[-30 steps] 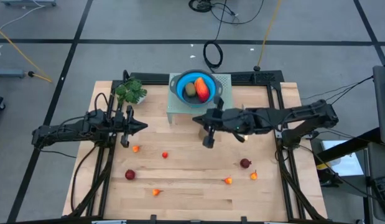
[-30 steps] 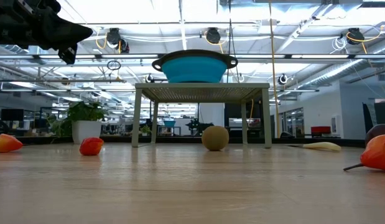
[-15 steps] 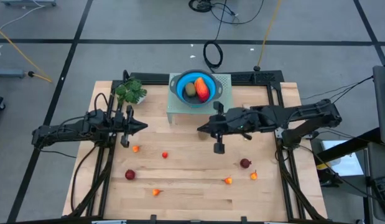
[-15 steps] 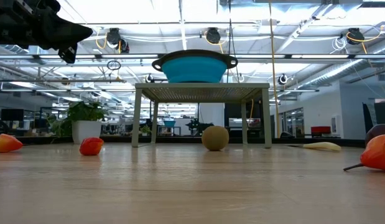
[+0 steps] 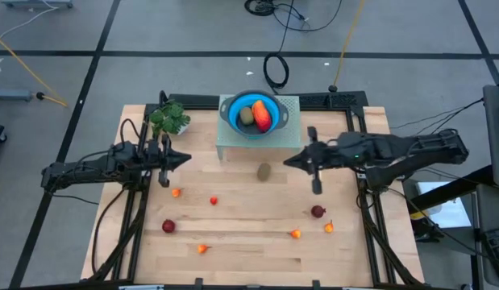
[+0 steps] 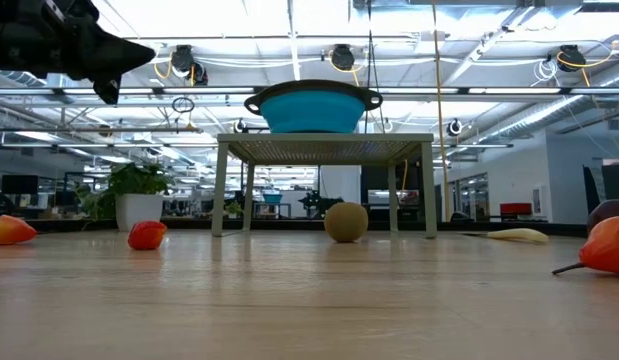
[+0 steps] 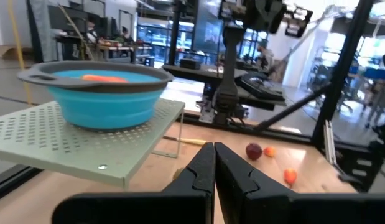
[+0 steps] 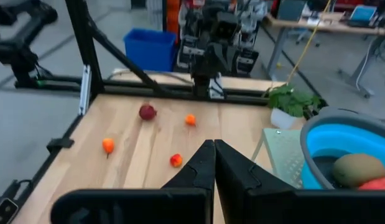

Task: Pick & Place Fruit
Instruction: Put the peach into the colander on the shelf

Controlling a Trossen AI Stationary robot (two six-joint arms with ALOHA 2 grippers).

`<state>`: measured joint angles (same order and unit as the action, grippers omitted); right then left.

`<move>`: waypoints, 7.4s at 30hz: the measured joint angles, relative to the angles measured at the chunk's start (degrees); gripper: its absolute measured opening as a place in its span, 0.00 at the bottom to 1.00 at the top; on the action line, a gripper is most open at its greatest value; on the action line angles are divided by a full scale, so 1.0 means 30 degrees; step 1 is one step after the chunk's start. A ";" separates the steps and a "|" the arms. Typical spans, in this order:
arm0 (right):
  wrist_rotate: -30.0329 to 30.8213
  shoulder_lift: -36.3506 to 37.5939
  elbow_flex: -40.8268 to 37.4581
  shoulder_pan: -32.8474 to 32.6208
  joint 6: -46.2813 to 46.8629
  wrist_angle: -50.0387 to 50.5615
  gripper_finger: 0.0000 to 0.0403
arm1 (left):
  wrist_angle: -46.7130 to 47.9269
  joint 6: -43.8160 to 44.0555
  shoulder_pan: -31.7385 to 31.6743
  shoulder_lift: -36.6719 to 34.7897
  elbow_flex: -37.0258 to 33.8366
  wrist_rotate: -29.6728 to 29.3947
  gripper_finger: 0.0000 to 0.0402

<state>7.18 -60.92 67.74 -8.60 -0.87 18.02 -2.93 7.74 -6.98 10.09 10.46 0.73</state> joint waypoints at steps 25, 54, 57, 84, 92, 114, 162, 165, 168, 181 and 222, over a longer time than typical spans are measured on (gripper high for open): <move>-0.1501 1.0725 -0.8973 0.0015 0.0182 -0.2654 0.00 | -0.0156 0.1945 0.0000 0.1164 0.0903 -0.1912 0.02; -0.2641 1.6725 -1.3519 0.0022 0.1081 -0.2645 0.00 | 0.9492 0.2185 0.0676 1.1042 1.1529 -0.1754 0.02; -0.2994 1.6933 -1.4153 0.0022 0.1088 -0.2842 0.00 | 1.0470 0.2632 0.1226 1.1415 1.2300 -0.1768 0.02; -0.3002 1.6937 -1.8375 0.0022 0.0206 -0.4826 0.00 | 1.7952 1.5090 0.5998 1.6329 1.4229 -0.0098 0.02; -0.3002 1.6937 -1.8422 0.0022 0.0206 -0.4866 0.00 | 1.9385 1.8234 0.6929 1.6946 1.4229 0.0430 0.02; -0.3008 1.6930 -1.8422 0.0022 0.0214 -0.5507 0.00 | 2.1741 1.9820 0.7579 1.9297 1.4222 -0.0519 0.05; -0.3016 1.6930 -1.8422 0.0015 0.0213 -0.5500 0.00 | 2.2712 1.9026 0.8507 2.0283 1.0688 -0.0741 0.71; -0.3016 1.6930 -1.8422 0.0015 0.0208 -0.5500 0.00 | 2.1793 1.9106 0.8604 2.0283 0.9999 -0.0718 0.71; -0.3016 1.6930 -1.8422 0.0015 0.0214 -0.5500 0.00 | 2.1475 1.9300 0.8604 2.0283 0.9496 -0.0726 0.71; -0.3013 1.6930 -1.8422 0.0015 0.0214 -0.5500 0.00 | 1.8679 1.9392 0.8590 2.0283 0.7465 -0.0700 0.71; -0.3009 1.6930 -1.8422 0.0015 0.0214 -0.5500 0.00 | 1.8468 2.0110 0.8590 2.0210 0.6860 -0.1916 0.30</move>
<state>-1.85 -10.13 12.47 -8.56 -0.23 1.52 52.48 68.07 18.79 70.72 31.04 -5.02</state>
